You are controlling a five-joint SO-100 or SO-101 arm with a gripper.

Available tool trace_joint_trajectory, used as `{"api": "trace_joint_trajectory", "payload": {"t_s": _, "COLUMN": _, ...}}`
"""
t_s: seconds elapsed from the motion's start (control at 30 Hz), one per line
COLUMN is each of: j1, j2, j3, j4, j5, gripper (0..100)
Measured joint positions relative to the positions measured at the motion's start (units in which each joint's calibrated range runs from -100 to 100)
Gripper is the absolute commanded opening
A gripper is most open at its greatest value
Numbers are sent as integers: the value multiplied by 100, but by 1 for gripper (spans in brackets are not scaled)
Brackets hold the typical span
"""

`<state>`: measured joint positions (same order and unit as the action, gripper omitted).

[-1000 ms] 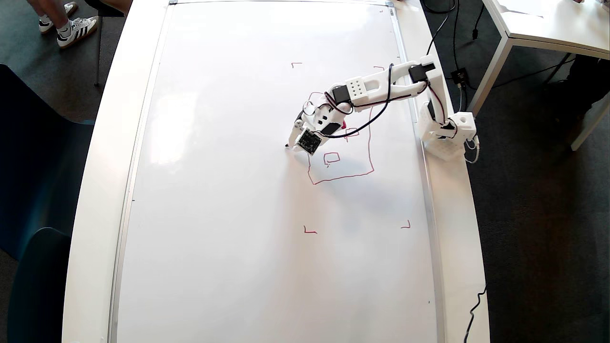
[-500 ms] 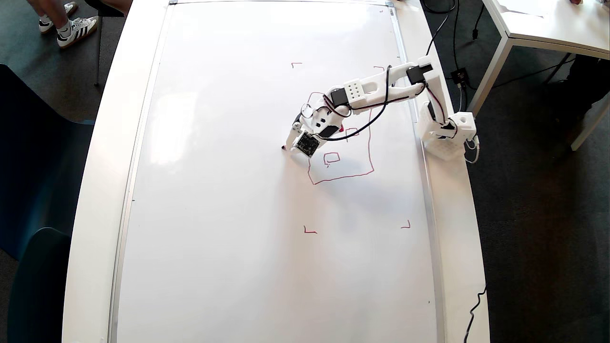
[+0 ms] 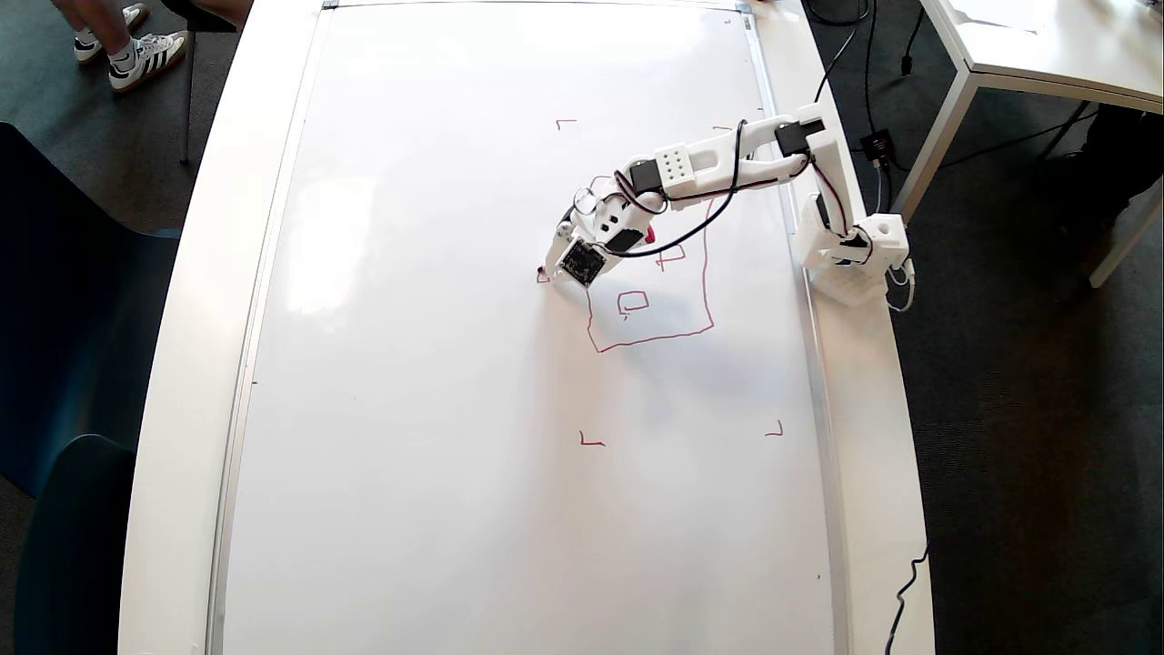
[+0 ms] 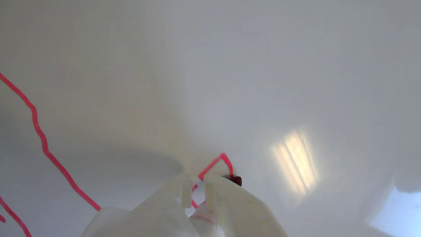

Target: Draw on a whiteboard a robot head using a pen attached to the gripper

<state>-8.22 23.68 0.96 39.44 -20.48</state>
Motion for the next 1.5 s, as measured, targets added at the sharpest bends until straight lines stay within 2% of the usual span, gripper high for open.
{"api": "trace_joint_trajectory", "payload": {"t_s": 0.47, "j1": 158, "j2": -610, "j3": 859, "j4": 0, "j5": 0, "gripper": 1}}
{"api": "trace_joint_trajectory", "payload": {"t_s": 1.5, "j1": 128, "j2": -644, "j3": 704, "j4": 17, "j5": -100, "gripper": 1}}
